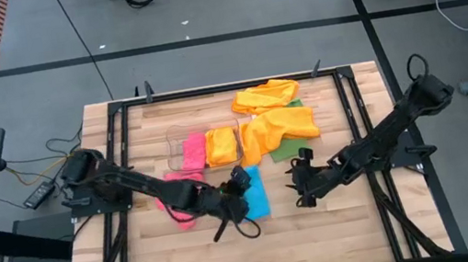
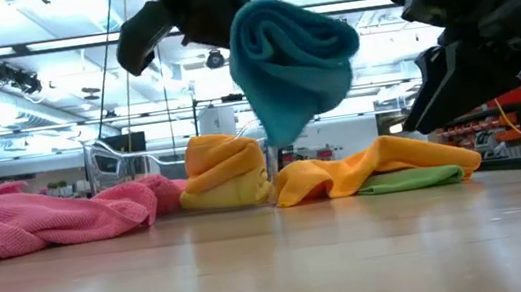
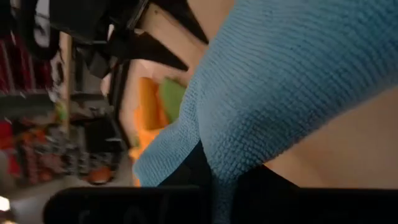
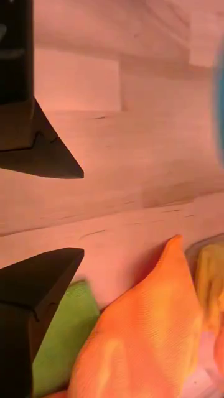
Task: Fold microfiber towels
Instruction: Put the folded blue microfiber cloth into the transparent bin
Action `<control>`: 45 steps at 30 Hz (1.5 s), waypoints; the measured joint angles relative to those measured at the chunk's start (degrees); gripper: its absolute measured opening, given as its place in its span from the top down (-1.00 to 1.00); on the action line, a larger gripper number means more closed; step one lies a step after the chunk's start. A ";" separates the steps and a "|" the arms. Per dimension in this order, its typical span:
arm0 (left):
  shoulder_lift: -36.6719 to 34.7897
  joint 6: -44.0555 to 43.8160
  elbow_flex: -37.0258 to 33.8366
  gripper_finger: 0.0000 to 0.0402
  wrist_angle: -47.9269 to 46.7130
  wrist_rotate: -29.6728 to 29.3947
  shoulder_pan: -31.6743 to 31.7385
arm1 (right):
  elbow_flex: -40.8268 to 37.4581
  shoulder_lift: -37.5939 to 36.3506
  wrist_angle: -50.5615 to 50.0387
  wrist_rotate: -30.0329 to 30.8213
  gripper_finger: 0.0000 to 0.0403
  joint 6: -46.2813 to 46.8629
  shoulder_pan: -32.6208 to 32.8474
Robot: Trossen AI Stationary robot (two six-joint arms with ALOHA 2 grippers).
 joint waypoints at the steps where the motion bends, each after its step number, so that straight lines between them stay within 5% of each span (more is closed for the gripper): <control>1: -0.40 3.03 0.00 0.89 -0.17 -0.17 0.59 | 0.01 0.21 0.49 0.09 0.00 0.00 -0.03; 9: -0.56 19.40 0.00 0.89 -2.01 -3.24 8.70 | 0.00 0.26 0.68 0.05 0.00 -0.35 0.11; 24: -2.07 28.46 0.07 0.89 -6.57 -2.69 22.19 | 0.01 0.26 0.65 0.49 0.00 -1.93 2.90; 34: -1.91 25.02 -6.18 0.89 -9.72 -0.43 23.12 | -0.11 0.26 0.22 3.27 0.00 -0.83 3.74; 45: -5.73 32.14 -12.86 0.89 0.56 -0.28 22.17 | -0.17 0.26 0.10 4.78 0.00 -0.50 3.74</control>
